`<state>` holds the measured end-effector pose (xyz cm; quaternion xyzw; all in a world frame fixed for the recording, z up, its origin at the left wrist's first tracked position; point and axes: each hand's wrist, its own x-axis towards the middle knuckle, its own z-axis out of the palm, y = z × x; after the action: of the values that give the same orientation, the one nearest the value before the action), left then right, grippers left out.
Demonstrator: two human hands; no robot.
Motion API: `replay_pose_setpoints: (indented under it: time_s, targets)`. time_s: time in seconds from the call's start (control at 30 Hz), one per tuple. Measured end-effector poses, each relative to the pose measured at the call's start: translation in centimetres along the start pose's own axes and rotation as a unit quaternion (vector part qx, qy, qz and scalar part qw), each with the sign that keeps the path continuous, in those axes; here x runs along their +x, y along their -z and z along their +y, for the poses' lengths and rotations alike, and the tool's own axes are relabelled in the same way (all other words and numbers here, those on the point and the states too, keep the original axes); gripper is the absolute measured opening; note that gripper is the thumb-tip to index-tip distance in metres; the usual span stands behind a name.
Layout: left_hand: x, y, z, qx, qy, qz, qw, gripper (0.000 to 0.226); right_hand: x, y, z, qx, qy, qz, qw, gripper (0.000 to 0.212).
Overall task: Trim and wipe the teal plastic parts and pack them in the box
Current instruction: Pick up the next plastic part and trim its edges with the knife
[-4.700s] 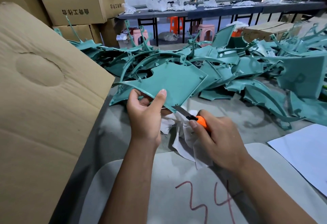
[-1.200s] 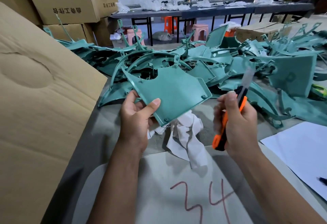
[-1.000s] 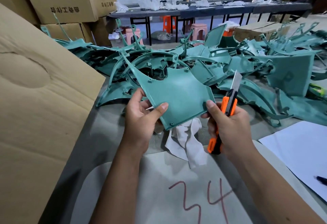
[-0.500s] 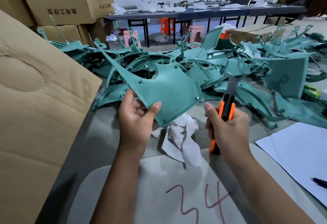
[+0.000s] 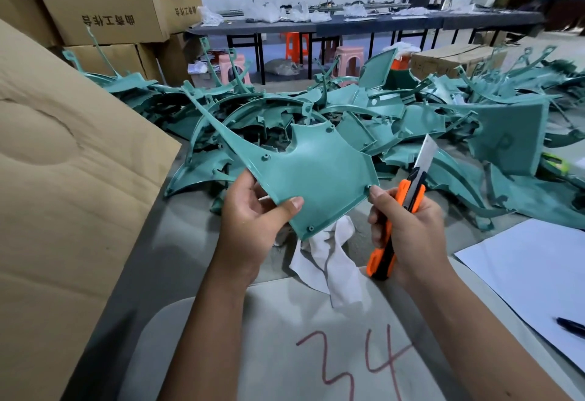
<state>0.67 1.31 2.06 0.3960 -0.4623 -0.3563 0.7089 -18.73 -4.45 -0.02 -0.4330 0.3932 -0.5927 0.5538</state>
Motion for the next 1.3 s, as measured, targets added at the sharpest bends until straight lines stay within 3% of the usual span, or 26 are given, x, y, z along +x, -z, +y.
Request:
replay_pose_setpoints:
  time_s: [0.13,0.2,0.3,0.4,0.67,0.77,0.87,1.0,1.17,1.3]
  targets:
    - [0.3,-0.1,-0.3,-0.006,-0.021,0.055,0.998,0.042,-0.2,-0.1,0.0,0.011,-0.02,0.011,1.0,0.028]
    - [0.4,-0.1,-0.4,-0.015,-0.021,0.062,0.998,0.037,-0.3,-0.2,0.0,0.024,-0.013,-0.008,1.0,0.018]
    - [0.1,-0.7,-0.4,-0.02,-0.007,0.05,0.999,0.032,-0.5,-0.6,-0.2,0.032,-0.021,-0.093,0.995,0.025]
    - [-0.2,-1.6,-0.4,-0.009,-0.017,-0.001,1.0,0.033,-0.9,-1.0,0.1,0.04,-0.05,-0.14,0.988,0.011]
    - [-0.8,-2.5,-0.1,-0.052,0.02,-0.111,0.992,0.043,-0.4,-0.4,-0.2,0.075,-0.04,-0.112,0.99,0.025]
    - [-1.1,-2.4,0.0,-0.026,0.039,-0.151,0.987,0.042,-0.3,-0.5,-0.1,0.056,-0.047,-0.064,0.995,0.01]
    - [-0.9,-2.3,-0.1,-0.043,0.099,-0.169,0.98,0.036,0.3,-0.2,0.2,0.045,-0.073,0.011,0.996,0.013]
    - [-0.4,-1.8,0.5,-0.155,0.182,-0.14,0.961,0.025,1.1,0.6,0.3,0.016,-0.076,0.019,0.997,0.013]
    - [-0.2,-0.6,1.3,-0.133,0.273,-0.183,0.935,0.075,1.3,1.0,0.4,0.012,-0.073,0.005,0.997,0.015]
    - [-0.7,-0.4,1.2,-0.073,0.241,-0.218,0.943,0.046,1.4,1.0,0.5,0.034,-0.059,0.012,0.998,0.019]
